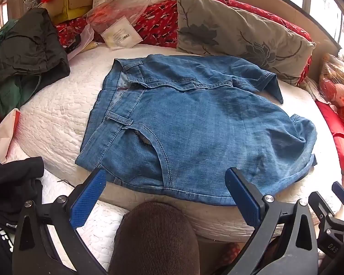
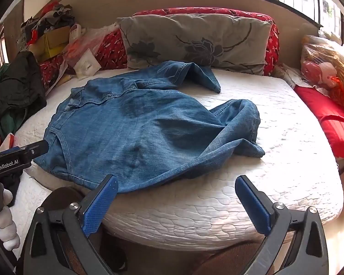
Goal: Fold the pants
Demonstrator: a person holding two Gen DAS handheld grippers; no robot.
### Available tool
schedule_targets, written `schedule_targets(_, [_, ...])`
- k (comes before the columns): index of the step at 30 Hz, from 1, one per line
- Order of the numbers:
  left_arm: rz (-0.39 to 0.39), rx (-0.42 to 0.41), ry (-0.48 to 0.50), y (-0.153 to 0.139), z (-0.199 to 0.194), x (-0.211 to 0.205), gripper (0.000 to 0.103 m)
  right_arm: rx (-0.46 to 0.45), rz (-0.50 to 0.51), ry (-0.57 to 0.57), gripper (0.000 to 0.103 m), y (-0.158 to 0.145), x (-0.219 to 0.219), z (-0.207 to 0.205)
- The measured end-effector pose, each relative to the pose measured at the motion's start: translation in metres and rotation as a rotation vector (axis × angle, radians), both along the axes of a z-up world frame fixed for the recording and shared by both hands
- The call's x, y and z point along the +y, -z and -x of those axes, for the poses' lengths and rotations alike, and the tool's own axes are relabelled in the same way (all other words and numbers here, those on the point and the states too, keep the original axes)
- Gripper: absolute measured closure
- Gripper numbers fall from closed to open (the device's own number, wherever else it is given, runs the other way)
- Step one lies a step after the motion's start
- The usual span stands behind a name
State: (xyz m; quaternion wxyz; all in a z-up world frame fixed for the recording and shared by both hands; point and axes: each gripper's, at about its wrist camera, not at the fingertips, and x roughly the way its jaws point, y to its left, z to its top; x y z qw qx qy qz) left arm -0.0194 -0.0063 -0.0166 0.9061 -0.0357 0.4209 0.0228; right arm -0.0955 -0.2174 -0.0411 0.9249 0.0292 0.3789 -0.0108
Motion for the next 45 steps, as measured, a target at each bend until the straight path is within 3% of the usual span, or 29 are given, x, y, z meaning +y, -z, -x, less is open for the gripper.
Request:
schedule_targets(13, [-0.070,-0.013,0.028,-0.002,0.003,-0.009,0.000,0.031,-0.004,0.029,0.000,-0.001,-0.008,-0.007])
schedule_targets(45, [-0.072,0.019,0.047,0.006,-0.003,-0.013,0.000,0.069,-0.018,0.026,0.000,0.008,-0.011,-0.016])
